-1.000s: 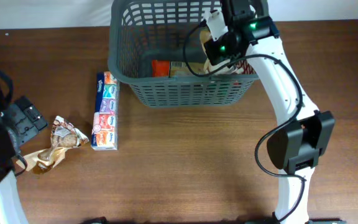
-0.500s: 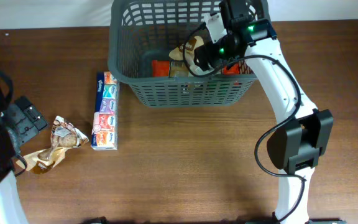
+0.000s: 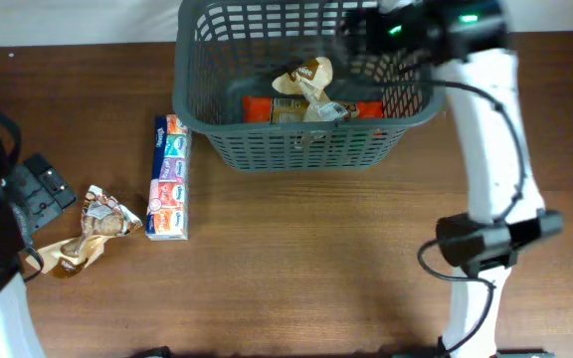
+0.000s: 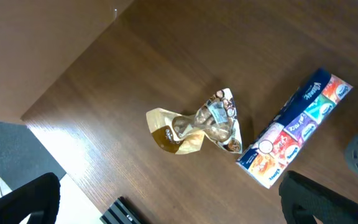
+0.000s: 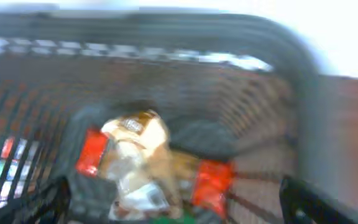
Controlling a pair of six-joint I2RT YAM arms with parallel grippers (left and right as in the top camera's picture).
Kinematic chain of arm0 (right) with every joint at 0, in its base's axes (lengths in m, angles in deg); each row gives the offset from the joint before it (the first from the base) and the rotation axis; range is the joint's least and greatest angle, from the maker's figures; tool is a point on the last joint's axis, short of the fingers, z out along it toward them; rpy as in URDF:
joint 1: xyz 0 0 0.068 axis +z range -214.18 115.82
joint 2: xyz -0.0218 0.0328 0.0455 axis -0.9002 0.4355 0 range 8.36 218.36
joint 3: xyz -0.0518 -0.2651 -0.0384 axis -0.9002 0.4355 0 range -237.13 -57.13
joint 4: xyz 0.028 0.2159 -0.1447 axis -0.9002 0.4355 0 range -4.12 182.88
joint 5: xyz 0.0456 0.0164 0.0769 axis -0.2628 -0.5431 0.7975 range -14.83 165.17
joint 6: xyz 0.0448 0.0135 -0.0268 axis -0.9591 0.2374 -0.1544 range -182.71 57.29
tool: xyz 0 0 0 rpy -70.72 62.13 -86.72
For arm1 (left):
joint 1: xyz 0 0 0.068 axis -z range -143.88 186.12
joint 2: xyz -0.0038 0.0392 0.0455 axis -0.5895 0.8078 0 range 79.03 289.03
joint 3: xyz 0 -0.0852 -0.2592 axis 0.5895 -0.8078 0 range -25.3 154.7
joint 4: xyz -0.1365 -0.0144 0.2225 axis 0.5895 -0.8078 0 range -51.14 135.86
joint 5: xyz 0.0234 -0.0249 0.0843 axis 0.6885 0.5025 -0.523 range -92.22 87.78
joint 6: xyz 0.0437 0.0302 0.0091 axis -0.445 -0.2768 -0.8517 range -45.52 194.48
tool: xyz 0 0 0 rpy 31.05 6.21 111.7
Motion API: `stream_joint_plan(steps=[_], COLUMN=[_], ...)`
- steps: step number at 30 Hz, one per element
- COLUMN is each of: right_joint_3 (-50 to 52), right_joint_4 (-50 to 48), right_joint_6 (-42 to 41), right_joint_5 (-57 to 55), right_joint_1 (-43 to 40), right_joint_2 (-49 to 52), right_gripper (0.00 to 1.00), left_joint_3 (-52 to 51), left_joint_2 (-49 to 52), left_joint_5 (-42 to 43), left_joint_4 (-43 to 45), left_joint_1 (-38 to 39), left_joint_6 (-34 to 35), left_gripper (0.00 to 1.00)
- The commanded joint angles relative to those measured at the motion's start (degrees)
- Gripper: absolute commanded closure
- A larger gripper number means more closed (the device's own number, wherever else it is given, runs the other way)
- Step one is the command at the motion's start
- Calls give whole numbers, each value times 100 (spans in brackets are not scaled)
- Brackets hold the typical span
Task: Pack container
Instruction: 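Lower the PanTree bag into the basket and open the right gripper, then withdraw the right gripper to the right edge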
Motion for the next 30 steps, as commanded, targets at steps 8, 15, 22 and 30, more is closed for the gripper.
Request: stream_joint_plan(steps=[8, 15, 22, 30], right_joint_3=[-1746, -1373, -149, 1541], right_joint_4=[1718, 2039, 2039, 1705], right_joint_6=[-1873, -2138, -2402, -2402], right_joint_5=[-1298, -573, -955, -944], right_joint_1=[-2022, -3464, -4175, -4315], right_joint_2=[-103, -85, -70, -70], right_gripper=[1, 1, 1, 1], left_joint_3=[28, 28, 28, 28], left_joint_2=[-37, -37, -37, -37], left_joint_5=[2, 2, 2, 2], left_joint_4=[-4, -4, -4, -4], left_joint_1=[-39, -39, -39, -39], left_joint_6=[-87, -85, -87, -85], left_gripper=[1, 1, 1, 1])
